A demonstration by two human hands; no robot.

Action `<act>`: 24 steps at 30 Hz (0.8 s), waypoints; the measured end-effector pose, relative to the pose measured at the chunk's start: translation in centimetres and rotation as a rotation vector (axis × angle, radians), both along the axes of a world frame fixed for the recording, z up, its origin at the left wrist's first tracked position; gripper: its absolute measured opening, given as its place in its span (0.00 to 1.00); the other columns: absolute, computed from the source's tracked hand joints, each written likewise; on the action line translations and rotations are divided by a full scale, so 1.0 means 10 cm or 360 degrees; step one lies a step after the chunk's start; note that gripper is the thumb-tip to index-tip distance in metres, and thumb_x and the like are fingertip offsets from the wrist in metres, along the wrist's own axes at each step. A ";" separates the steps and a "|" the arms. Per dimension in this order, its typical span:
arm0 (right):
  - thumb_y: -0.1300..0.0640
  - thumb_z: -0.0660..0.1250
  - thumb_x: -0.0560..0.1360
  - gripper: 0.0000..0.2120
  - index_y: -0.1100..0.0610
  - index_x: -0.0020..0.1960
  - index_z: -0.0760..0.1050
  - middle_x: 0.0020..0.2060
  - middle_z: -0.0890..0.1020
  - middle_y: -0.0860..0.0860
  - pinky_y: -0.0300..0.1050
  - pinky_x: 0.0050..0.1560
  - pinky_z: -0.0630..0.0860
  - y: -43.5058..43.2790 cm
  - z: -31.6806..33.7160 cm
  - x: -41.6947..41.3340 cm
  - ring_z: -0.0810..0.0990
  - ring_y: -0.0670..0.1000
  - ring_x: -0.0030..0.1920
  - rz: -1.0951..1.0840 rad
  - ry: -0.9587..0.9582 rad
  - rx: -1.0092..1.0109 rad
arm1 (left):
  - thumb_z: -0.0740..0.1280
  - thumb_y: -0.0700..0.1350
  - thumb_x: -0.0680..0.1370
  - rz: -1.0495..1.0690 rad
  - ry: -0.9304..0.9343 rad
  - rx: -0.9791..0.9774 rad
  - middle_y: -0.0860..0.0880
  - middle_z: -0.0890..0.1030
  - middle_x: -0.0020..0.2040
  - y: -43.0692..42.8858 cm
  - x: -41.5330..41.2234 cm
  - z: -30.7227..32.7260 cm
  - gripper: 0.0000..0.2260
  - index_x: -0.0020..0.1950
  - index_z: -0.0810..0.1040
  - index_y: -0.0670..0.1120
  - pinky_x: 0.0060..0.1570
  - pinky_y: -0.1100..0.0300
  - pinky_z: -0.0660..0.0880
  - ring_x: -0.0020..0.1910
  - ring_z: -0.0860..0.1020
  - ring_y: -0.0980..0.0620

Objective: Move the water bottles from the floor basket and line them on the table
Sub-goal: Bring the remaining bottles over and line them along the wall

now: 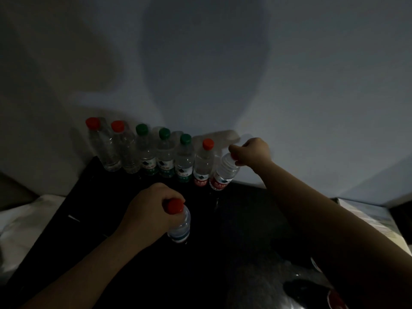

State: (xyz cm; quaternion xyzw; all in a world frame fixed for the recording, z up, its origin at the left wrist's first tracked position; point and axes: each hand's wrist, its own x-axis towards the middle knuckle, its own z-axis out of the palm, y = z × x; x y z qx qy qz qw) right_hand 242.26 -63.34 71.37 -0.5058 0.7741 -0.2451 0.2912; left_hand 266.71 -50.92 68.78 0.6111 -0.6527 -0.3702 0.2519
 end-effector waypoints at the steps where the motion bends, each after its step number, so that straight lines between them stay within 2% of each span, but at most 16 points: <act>1: 0.54 0.70 0.70 0.14 0.58 0.28 0.76 0.34 0.85 0.58 0.47 0.45 0.83 -0.04 -0.03 0.01 0.85 0.52 0.36 -0.0018 -0.0016 0.0008 | 0.77 0.45 0.64 -0.0001 -0.0007 -0.0006 0.58 0.77 0.45 -0.02 0.00 -0.01 0.11 0.42 0.82 0.57 0.45 0.64 0.73 0.44 0.78 0.60; 6: 0.54 0.70 0.71 0.13 0.60 0.32 0.79 0.28 0.82 0.52 0.42 0.42 0.82 -0.21 -0.21 0.05 0.80 0.44 0.26 -0.0042 -0.0038 0.0117 | 0.77 0.43 0.65 0.0022 0.0000 -0.0032 0.56 0.78 0.46 -0.15 -0.02 -0.04 0.11 0.44 0.83 0.54 0.47 0.61 0.75 0.45 0.78 0.58; 9: 0.54 0.70 0.72 0.13 0.60 0.32 0.78 0.29 0.82 0.52 0.44 0.44 0.82 -0.26 -0.28 0.05 0.81 0.47 0.29 -0.0109 -0.0105 0.0129 | 0.78 0.43 0.64 0.0039 0.0021 -0.0041 0.56 0.78 0.46 -0.19 -0.03 -0.07 0.11 0.44 0.83 0.54 0.48 0.59 0.77 0.45 0.78 0.58; 13: 0.53 0.70 0.72 0.13 0.64 0.37 0.79 0.38 0.85 0.58 0.50 0.49 0.82 -0.30 -0.30 0.06 0.85 0.52 0.39 -0.0179 -0.0174 0.0115 | 0.74 0.48 0.61 0.0061 0.0071 -0.0055 0.56 0.79 0.44 -0.22 -0.03 -0.13 0.11 0.42 0.83 0.53 0.47 0.60 0.77 0.45 0.78 0.60; 18: 0.55 0.69 0.73 0.12 0.61 0.34 0.78 0.40 0.86 0.59 0.48 0.49 0.82 -0.32 -0.30 0.09 0.85 0.52 0.38 -0.0144 -0.0211 0.0096 | 0.77 0.46 0.62 0.0057 0.0059 -0.0060 0.57 0.78 0.43 -0.23 -0.04 -0.18 0.11 0.42 0.83 0.54 0.44 0.63 0.75 0.45 0.78 0.61; 21: 0.55 0.70 0.74 0.13 0.59 0.32 0.75 0.40 0.85 0.59 0.49 0.50 0.82 -0.34 -0.29 0.08 0.85 0.53 0.39 -0.0137 -0.0249 0.0104 | 0.77 0.44 0.64 0.0052 0.0021 -0.0050 0.57 0.78 0.43 -0.23 -0.05 -0.20 0.11 0.43 0.83 0.54 0.42 0.68 0.72 0.44 0.78 0.60; 24: 0.53 0.69 0.75 0.14 0.58 0.32 0.74 0.33 0.82 0.54 0.50 0.52 0.81 -0.32 -0.24 0.07 0.83 0.53 0.38 -0.0089 -0.0302 0.0170 | 0.77 0.46 0.63 0.0028 0.0022 -0.0027 0.57 0.78 0.44 -0.23 -0.05 -0.19 0.12 0.44 0.83 0.54 0.43 0.68 0.72 0.43 0.78 0.59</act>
